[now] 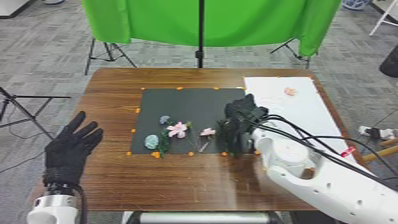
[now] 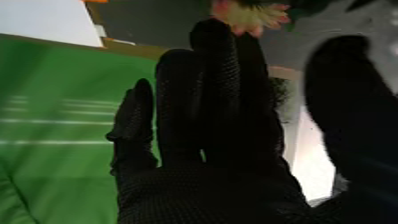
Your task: Arrange flowers
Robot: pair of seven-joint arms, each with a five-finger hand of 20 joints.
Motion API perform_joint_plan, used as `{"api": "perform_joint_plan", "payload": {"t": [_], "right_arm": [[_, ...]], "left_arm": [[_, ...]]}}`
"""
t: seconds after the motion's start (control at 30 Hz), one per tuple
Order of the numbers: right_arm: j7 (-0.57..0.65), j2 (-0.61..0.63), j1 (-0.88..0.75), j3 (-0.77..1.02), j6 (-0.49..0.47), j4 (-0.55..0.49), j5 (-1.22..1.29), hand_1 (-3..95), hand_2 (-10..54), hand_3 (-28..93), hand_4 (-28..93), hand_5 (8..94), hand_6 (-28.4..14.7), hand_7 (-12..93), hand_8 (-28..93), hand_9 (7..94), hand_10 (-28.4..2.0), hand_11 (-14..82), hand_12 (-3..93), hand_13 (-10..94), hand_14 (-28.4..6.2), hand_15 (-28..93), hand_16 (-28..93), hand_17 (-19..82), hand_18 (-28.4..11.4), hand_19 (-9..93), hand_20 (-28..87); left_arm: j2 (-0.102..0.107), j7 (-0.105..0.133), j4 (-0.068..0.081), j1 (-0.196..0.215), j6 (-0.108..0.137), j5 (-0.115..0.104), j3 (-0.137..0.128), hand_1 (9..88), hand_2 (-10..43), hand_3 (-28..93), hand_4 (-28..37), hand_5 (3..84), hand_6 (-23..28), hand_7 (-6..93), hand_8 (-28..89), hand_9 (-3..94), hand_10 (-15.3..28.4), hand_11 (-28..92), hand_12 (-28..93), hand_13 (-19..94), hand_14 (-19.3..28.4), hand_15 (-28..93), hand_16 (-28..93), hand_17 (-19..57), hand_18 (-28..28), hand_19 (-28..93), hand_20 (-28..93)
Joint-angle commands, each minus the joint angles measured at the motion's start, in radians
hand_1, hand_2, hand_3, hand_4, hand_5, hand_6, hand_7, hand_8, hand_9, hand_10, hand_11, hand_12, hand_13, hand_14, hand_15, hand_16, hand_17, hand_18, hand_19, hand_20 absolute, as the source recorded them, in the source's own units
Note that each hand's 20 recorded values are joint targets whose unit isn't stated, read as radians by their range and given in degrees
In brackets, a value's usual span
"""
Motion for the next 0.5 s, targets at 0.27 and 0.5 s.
{"api": "perform_joint_plan", "payload": {"t": [0.27, 0.5], "right_arm": [[0.139, 0.072, 0.278, -0.027, 0.2, 0.177, 0.172, 25.0, -9.5, 79, -28, 59.0, -0.5, 16, -13, 60.5, -14.6, 40.4, 17.3, 48, -13.3, 80, 18, 13, -21.5, 79, 53], [0.187, 0.025, 0.378, -0.069, 0.138, 0.374, 0.294, 25.7, -9.5, 82, -28, 50.6, 0.4, 17, -14, 51.2, -15.3, 23.1, 14.5, 41, -15.0, 74, 11, 11, -21.1, 76, 51]], "left_arm": [[0.009, 0.013, 0.001, 0.011, 0.006, -0.008, 0.015, 21.4, 7.1, 80, -28.3, 35.8, 7.7, 7.0, -8, 31.8, 19.6, 23, 10, 20, 27.1, 55, -11, -8.5, 28.4, 58, 0], [0.013, 0.015, -0.001, 0.012, 0.012, -0.01, 0.017, 21.5, 7.1, 80, -28.3, 35.8, 7.7, 6.9, -8, 31.8, 19.6, 23, 10, 20, 27.2, 55, -11, -8.5, 28.4, 58, 0]]}}
